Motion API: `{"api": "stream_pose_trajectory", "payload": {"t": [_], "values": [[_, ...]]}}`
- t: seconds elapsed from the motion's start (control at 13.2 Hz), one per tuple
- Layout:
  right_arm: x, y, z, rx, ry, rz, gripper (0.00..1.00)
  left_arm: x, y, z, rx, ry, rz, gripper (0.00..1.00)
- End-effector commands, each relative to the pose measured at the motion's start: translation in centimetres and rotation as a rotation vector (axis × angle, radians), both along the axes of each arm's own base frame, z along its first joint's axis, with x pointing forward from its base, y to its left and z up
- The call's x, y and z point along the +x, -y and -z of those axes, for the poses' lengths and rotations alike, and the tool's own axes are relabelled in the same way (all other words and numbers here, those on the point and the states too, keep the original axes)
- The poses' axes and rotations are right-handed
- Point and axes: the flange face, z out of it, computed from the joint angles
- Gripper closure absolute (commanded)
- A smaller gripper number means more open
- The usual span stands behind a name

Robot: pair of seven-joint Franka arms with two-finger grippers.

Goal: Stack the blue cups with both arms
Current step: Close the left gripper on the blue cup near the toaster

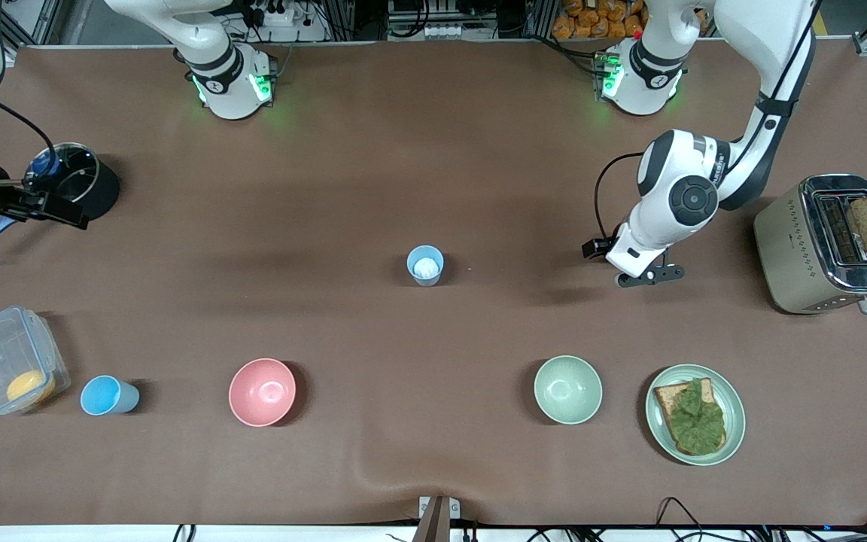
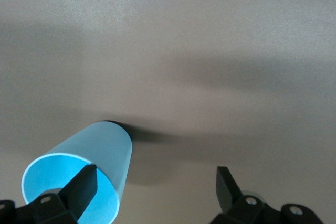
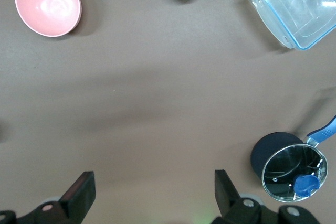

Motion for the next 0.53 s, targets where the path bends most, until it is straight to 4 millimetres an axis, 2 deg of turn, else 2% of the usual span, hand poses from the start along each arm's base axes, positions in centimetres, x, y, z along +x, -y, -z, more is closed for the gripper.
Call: {"api": "stream_pose_trajectory", "payload": {"t": [0.0,0.15,0.46], "values": [[-0.4,0.2,0.0,-0.017,-0.002,-0.002,0.00,-0.6,-0.1,0.2,0.002,0.001,-0.021,0.00],[-0.3,-0.2,0.0,-0.018,-0.002,-0.010,0.00,-0.7,-0.7,1.1,0.006,-0.017,-0.031,0.00],[-0.3,-0.8,-0.3,-0.014,0.004,-0.032,0.00,-0.7,-0.8,0.1,0.016,-0.016,-0.022,0.00]]}}
